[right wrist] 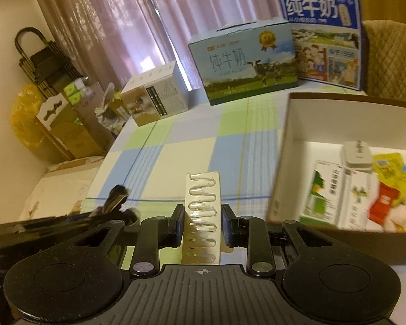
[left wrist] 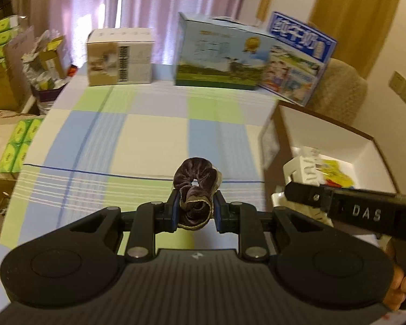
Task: Organize objects
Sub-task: 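Carry both items into the brown box and open both tools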
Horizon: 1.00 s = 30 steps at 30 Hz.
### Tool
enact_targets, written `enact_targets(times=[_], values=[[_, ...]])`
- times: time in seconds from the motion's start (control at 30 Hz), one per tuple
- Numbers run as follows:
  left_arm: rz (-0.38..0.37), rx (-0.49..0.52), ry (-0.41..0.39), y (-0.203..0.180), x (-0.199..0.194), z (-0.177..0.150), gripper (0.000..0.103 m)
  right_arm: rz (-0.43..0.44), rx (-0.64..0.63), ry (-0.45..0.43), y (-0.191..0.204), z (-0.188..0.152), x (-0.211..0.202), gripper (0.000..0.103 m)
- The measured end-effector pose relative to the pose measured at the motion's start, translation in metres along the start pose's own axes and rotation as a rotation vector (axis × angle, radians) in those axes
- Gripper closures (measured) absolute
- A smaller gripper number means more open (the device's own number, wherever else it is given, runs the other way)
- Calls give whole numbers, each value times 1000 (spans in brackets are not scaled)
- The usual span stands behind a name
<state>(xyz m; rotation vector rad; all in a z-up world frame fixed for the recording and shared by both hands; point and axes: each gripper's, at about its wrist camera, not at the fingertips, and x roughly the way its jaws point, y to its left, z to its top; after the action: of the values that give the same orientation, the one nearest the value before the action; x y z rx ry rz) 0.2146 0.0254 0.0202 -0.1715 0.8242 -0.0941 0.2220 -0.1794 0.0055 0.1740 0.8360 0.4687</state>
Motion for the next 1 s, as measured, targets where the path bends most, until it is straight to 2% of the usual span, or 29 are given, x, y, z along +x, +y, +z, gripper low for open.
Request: enact_targets(times=[0.3, 0.53, 0.73, 1.0], values=[[-93, 122, 15, -77, -13, 1, 82, -75, 53, -56, -52, -13, -67, 78], [-143, 218, 32, -133, -2, 3, 82, -164, 102, -124, -107, -7, -108, 78], [-169, 281, 51, -167, 17, 7, 82, -263, 97, -163, -153, 6, -125, 78], [-138, 357, 57, -194, 52, 23, 82, -330, 102, -164, -210, 25, -117, 78]])
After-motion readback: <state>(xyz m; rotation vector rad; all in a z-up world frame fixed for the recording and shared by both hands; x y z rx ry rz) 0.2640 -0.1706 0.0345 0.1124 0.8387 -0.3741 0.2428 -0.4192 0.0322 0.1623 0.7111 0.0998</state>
